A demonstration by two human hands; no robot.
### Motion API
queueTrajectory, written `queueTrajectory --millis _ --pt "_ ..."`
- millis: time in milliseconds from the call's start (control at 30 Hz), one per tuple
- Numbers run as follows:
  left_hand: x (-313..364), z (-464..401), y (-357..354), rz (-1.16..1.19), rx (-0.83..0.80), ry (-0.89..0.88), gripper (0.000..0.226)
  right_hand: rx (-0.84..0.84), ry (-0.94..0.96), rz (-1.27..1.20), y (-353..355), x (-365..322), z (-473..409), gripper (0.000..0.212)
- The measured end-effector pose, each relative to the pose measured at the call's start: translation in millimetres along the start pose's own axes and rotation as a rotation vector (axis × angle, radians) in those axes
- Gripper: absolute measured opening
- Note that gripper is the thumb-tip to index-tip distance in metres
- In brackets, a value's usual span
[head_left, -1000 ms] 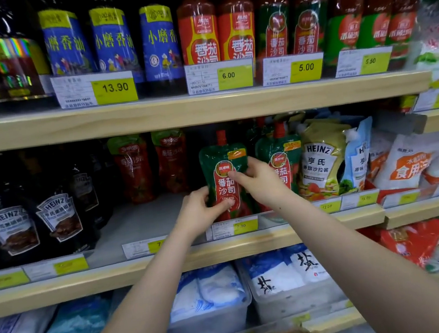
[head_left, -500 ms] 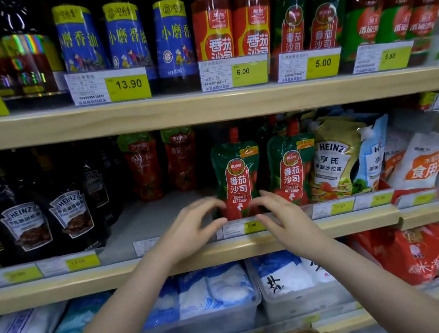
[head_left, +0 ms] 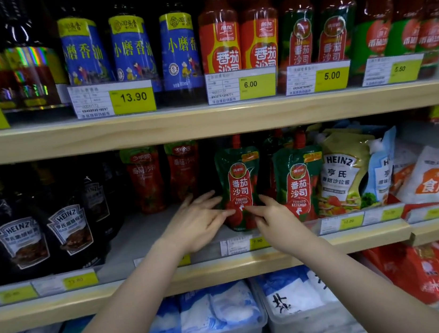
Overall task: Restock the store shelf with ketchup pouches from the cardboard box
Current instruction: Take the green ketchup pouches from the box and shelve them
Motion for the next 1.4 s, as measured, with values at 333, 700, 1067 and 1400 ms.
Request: queueTrajectory --millis 333,700,1067,1400 --pt "-8 -25 -10 0.046 -0.018 0.068 0.043 0.025 -0.070 -0.014 -5 5 -33 0.038" --pt "18 34 7 0.334 0.241 0.048 0.035 0.017 0.089 -0.039 16 -21 15 0.038" --pt "45 161 -109 0.654 0.133 0.127 0.027 -0.056 0.037 -0.173 -51 -4 153 0.031" --pt "35 237 -250 0.523 -0.188 0.185 0.028 -0.308 -0.242 -0.187 -159 56 247 0.035"
Point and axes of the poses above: each hand's wrist, its own z-axis away from the middle knuckle, its own y-axis out of the back of the hand, x = y × z, the point moved 3 cm from there along -z, towards the middle knuckle, and after that the axes turned 15 degrees about y, right-handed, at the moved point
